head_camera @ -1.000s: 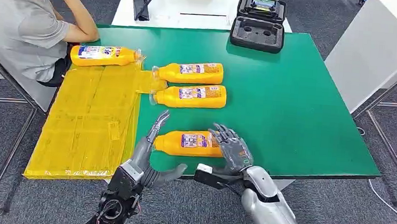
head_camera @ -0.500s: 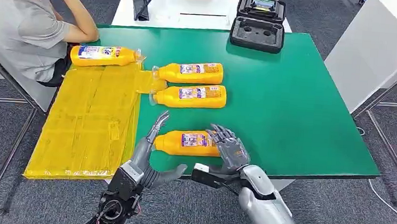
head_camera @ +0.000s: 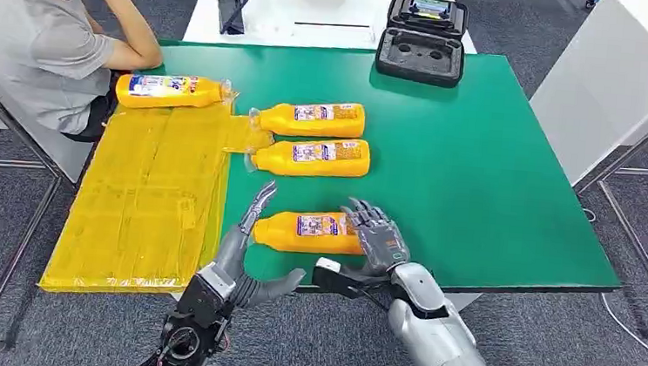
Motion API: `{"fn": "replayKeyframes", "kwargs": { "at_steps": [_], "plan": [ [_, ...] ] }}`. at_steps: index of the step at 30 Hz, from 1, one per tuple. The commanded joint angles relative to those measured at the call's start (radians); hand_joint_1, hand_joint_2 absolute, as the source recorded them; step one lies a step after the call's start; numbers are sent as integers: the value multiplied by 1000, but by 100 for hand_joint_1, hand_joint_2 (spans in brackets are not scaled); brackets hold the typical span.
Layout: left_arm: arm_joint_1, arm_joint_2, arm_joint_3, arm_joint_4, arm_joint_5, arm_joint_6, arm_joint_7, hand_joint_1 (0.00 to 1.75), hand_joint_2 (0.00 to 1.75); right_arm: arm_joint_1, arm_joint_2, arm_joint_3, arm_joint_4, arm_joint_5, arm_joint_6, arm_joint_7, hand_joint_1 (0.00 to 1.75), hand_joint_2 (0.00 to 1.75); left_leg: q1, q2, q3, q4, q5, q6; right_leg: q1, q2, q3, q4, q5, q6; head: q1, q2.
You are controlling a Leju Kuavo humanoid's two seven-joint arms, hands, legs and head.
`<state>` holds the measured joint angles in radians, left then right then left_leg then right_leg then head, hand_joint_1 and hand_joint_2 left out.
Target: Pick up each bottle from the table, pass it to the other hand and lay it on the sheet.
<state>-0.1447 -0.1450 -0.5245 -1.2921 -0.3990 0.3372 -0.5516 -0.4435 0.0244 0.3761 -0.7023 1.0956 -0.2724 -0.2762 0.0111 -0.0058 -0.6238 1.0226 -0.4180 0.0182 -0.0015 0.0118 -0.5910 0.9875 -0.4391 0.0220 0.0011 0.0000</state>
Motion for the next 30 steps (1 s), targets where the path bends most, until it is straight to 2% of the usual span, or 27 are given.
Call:
{"fn": "replayKeyframes", "kwargs": {
  "at_steps": [1, 5, 26, 30],
  "plan": [
    [-22, 5, 12, 45, -4, -6, 5, 0, 175, -45, -8, -3, 107, 2, 53, 15, 175, 175, 0, 0, 4, -1, -1, 0, 0, -1, 4, -1, -1, 0, 0, 0],
    [-21, 3, 16, 46, -7, -6, 8, 0, 175, -47, -6, -8, 127, 1, 82, 14, 175, 175, -1, -1, 5, -2, -1, -1, 0, -2, 5, -1, -1, 0, 0, 0],
    [-21, 3, 16, 46, -7, -6, 8, 0, 175, -47, -6, -8, 127, 1, 82, 14, 175, 175, 0, -1, 3, -1, 0, 0, 0, -2, 3, -1, -1, 0, 0, 0],
    [-19, 3, 17, 43, -8, -7, 8, 0, 175, -48, -6, -8, 132, 2, 93, 13, 175, 175, 0, -1, 8, -3, -1, 0, 0, -3, 8, -3, -2, 0, 0, 0]
  ]
}}
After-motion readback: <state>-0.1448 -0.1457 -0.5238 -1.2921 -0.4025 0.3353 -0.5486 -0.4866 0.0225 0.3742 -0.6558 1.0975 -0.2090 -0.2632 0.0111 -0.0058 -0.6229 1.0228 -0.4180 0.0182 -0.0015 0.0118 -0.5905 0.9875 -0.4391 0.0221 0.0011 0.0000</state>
